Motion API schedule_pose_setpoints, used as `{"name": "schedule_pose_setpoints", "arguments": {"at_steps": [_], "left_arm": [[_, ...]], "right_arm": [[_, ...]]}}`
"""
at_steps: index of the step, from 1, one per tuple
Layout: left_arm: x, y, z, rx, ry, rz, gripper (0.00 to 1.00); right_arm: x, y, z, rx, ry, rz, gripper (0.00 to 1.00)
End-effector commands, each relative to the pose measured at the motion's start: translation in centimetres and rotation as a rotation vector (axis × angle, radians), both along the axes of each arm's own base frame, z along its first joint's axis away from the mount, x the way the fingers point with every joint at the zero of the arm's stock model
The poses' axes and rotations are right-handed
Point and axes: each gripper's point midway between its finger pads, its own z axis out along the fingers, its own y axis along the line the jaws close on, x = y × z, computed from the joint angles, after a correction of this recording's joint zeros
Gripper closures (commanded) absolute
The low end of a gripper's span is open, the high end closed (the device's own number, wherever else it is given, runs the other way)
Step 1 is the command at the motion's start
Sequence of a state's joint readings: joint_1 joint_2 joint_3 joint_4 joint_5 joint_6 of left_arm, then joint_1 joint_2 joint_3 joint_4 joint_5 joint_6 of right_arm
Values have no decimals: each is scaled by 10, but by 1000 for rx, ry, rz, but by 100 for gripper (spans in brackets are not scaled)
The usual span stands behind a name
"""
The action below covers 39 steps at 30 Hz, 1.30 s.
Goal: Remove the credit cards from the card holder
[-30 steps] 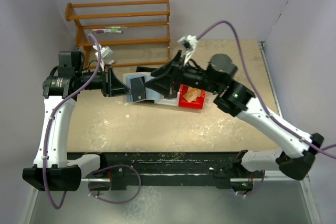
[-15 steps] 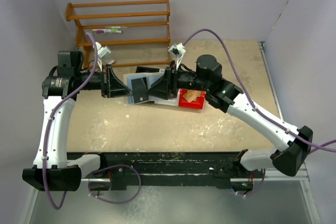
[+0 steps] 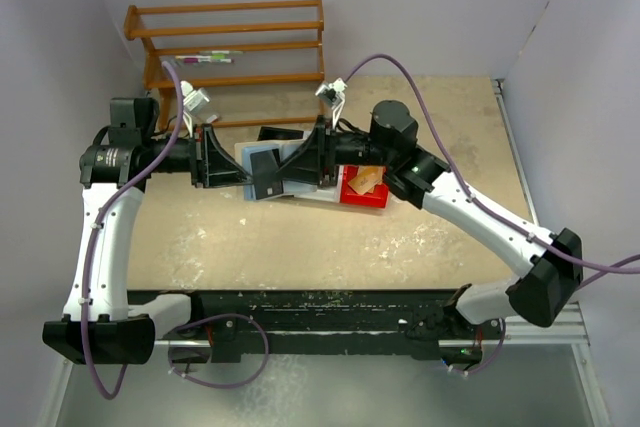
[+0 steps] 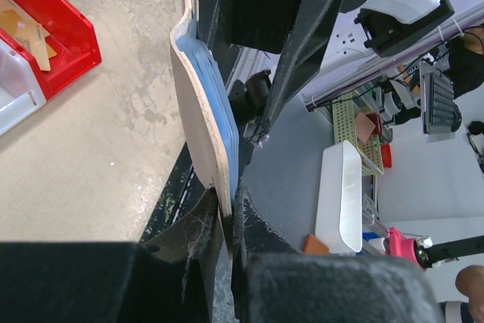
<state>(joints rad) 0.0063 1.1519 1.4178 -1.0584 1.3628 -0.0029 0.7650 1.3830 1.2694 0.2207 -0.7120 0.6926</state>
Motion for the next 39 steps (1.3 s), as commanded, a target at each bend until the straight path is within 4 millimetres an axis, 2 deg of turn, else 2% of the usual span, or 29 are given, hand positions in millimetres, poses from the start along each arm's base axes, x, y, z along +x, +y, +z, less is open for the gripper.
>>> {"name": "schedule_pose_setpoints", "arguments": {"at_steps": [1, 4, 9, 14, 19, 23, 29, 34, 37, 39], "left_arm": [[-12, -3, 21, -63, -70, -69, 100], [-13, -3, 20, -71, -66, -77, 100], [-11, -3, 17, -70, -60, -77, 100], [-11, -3, 17, -79, -55, -86, 86], [-15, -4, 17, -111, -41, -115, 72], [-16, -4, 14, -115, -34, -118, 67], [-15, -4, 10, -108, -31, -111, 66], [-13, -3, 8, -100, -34, -101, 84], [-17, -4, 12, -110, -51, -113, 89], [-20, -4, 14, -114, -59, -118, 89]], "right_arm": [[-13, 1, 28, 108, -22, 85, 55], [-15, 3, 29, 117, -15, 105, 58], [-20, 7, 36, 170, 8, 154, 71], [-15, 9, 43, 220, 1, 141, 86], [-14, 9, 38, 247, 35, 122, 100], [-10, 10, 37, 252, 51, 84, 100], [-13, 16, 40, 260, 55, 50, 100], [-17, 16, 33, 238, 74, 51, 100], [-25, 11, 37, 261, 81, 93, 75], [-26, 12, 38, 258, 79, 110, 67]]}}
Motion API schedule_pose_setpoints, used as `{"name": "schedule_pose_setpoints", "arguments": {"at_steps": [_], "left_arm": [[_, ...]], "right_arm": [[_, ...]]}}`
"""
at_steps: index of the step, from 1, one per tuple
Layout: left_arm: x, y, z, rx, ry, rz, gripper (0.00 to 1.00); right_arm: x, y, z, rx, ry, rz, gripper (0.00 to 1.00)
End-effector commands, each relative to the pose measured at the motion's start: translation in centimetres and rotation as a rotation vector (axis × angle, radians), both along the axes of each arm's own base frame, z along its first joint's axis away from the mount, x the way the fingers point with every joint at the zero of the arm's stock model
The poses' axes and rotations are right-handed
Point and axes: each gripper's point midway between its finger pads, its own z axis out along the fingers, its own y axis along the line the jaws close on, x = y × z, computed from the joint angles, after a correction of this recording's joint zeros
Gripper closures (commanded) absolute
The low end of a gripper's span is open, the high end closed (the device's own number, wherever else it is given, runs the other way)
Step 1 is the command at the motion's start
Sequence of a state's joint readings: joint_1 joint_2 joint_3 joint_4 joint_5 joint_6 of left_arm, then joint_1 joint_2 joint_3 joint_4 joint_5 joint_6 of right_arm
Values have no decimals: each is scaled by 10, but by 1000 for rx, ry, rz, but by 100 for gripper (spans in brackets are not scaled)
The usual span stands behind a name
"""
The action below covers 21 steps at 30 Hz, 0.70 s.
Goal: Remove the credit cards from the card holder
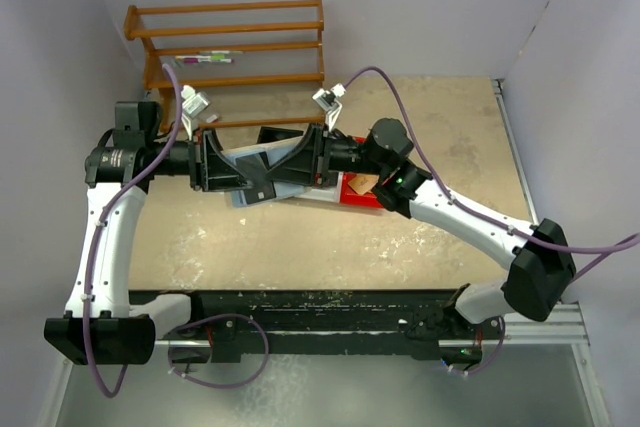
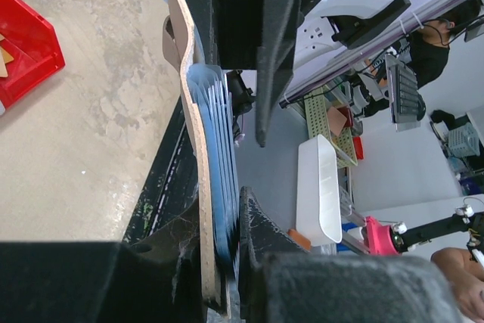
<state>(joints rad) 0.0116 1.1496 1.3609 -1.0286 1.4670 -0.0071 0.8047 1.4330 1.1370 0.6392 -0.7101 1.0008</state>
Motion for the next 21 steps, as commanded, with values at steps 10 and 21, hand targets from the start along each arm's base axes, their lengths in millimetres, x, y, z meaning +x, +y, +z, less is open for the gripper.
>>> {"name": "schedule_pose_setpoints", "arguments": {"at_steps": [10, 21], "left_arm": [[-12, -1, 13, -28, -102, -36, 89], [-12, -1, 6, -11, -114, -31, 88]], "right_arm": [[-8, 4, 38, 121, -35, 82, 76], [-15, 1, 55, 179, -36, 121, 69]]}}
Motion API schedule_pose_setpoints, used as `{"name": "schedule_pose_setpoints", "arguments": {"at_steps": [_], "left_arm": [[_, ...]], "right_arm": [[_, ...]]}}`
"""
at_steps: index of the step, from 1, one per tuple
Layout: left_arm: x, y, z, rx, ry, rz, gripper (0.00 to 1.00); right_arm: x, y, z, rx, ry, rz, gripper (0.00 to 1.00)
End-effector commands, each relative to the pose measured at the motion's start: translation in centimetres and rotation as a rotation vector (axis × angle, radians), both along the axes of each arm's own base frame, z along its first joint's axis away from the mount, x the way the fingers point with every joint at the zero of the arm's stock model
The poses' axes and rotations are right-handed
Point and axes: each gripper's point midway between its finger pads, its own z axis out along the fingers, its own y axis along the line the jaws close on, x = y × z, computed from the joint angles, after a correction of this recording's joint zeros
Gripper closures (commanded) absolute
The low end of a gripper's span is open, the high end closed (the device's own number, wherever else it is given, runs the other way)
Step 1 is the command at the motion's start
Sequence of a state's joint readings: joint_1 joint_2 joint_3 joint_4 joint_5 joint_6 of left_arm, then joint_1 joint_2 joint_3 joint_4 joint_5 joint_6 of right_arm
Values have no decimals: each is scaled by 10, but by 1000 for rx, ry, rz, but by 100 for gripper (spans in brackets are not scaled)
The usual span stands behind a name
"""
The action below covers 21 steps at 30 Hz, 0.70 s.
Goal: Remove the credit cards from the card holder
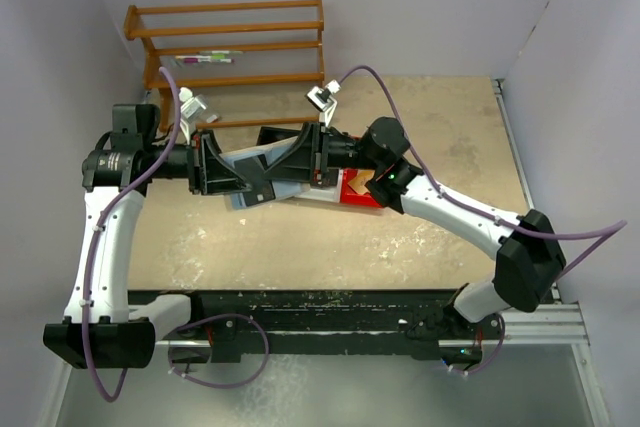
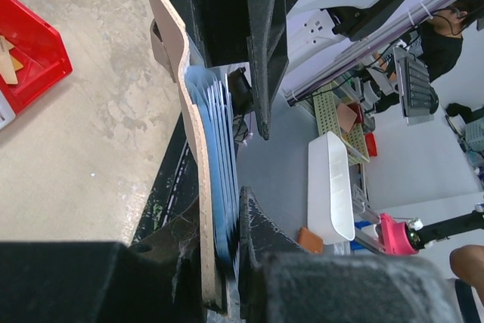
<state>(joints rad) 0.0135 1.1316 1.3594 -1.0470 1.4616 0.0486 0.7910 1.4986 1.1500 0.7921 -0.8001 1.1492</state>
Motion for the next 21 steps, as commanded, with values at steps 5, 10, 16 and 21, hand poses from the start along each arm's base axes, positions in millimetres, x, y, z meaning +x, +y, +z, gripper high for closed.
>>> {"name": "schedule_pose_setpoints", "arguments": {"at_steps": [5, 10, 16, 21], "left_arm": [[-8, -1, 6, -11, -60, -31, 88], [-9, -1, 5, -8, -64, -29, 88], [-10, -1, 5, -9, -65, -32, 87], [-10, -1, 5, -9, -61, -32, 87]], "right_arm": [[-6, 1, 51, 138, -81, 19, 77], [-7, 1, 51, 158, -72, 34, 88], [-5, -4, 57, 177, -65, 31, 67], [-3, -1, 64, 198, -58, 38, 81]]}}
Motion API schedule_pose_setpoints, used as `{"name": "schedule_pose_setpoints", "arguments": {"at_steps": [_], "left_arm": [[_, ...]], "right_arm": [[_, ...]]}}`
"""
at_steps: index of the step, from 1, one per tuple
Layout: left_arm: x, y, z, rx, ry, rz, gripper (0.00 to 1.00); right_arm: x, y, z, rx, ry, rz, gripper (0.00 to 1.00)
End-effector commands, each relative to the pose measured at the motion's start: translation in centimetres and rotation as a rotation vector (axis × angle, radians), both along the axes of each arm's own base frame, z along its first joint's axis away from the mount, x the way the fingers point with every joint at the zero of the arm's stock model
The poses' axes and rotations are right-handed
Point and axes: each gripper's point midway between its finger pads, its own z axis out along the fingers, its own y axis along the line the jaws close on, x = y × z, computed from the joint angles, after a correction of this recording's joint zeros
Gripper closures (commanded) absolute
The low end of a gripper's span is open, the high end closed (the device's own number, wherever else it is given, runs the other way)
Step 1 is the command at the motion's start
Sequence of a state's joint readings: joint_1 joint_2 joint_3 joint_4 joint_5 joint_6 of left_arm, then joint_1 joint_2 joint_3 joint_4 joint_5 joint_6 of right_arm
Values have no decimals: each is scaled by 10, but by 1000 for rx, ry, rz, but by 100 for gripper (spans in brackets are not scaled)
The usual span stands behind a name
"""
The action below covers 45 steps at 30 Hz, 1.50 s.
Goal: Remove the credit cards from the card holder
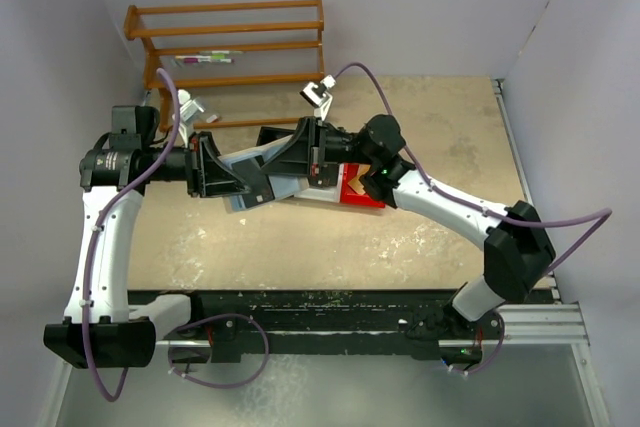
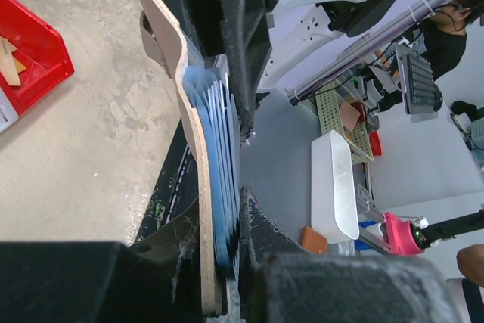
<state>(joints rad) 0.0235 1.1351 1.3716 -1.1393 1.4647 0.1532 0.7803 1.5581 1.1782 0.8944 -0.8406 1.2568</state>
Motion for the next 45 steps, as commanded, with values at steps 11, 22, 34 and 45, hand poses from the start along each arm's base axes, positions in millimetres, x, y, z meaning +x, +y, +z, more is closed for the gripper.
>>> {"name": "schedule_pose_setpoints", "arguments": {"at_steps": [11, 22, 34, 45], "left_arm": [[-7, -3, 11, -21, -40, -38, 84], [-6, -4, 16, -50, -5, -56, 74], [4, -3, 10, -15, 15, -20, 90], [-2, -4, 16, -38, 9, -40, 96]], "right_arm": [[-4, -19, 56, 189, -82, -30, 100], [-5, -33, 44, 180, -87, -58, 100], [2, -39, 35, 99, -183, -177, 100], [6, -48, 27, 58, -213, -215, 100]]}}
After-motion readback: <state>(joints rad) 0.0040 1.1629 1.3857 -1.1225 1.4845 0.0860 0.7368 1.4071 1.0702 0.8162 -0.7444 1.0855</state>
